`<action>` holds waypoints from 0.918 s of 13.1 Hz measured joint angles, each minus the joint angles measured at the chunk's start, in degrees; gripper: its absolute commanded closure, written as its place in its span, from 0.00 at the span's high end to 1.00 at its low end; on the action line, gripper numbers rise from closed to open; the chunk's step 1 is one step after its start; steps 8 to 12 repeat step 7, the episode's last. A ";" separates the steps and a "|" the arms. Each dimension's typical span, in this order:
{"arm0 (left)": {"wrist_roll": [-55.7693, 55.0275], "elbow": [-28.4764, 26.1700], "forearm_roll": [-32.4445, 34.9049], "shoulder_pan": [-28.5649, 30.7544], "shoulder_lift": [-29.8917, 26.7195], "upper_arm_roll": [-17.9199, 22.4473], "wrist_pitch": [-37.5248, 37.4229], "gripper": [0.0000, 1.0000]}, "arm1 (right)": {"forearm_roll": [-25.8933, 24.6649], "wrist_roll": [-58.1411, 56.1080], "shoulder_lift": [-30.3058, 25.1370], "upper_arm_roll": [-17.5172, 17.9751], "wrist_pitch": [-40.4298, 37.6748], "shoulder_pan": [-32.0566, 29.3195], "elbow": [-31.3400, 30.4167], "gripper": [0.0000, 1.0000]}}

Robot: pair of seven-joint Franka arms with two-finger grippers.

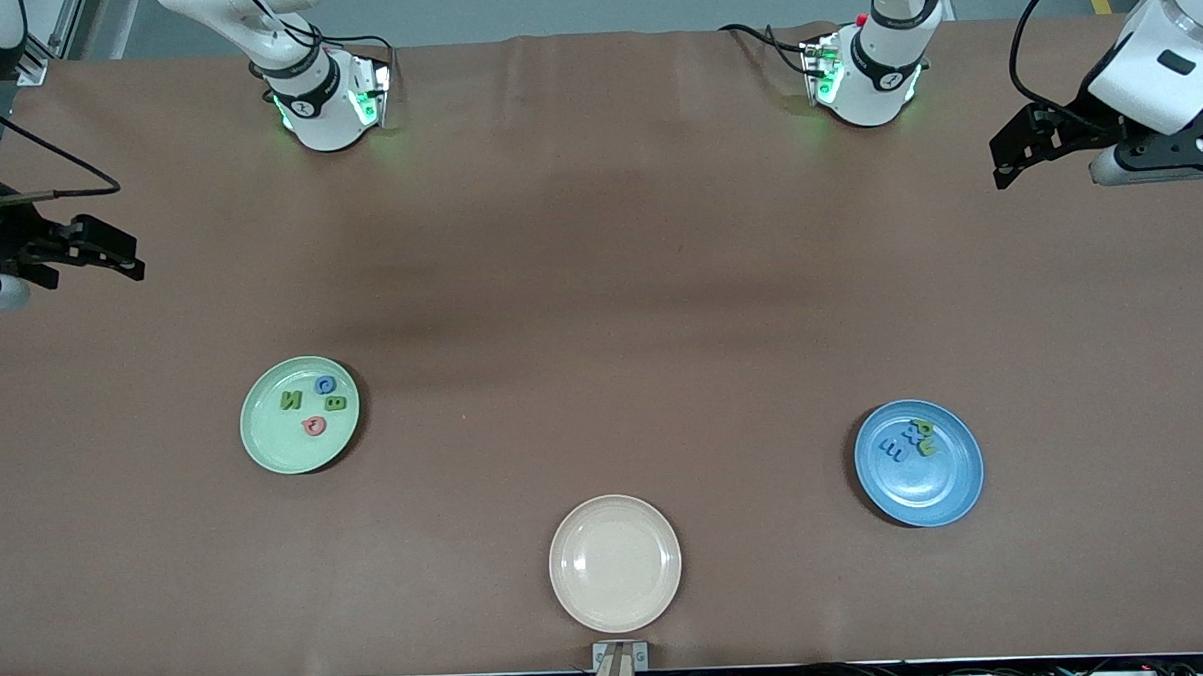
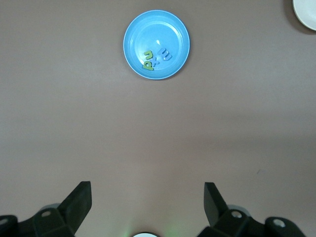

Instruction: Sort upper and lower case letters into plates

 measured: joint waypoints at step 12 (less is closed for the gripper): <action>0.29 1.10 0.00 0.17 2.11 0.04 0.02 1.00 | 0.00 -0.07 -2.32 0.01 0.64 0.00 -2.97 1.00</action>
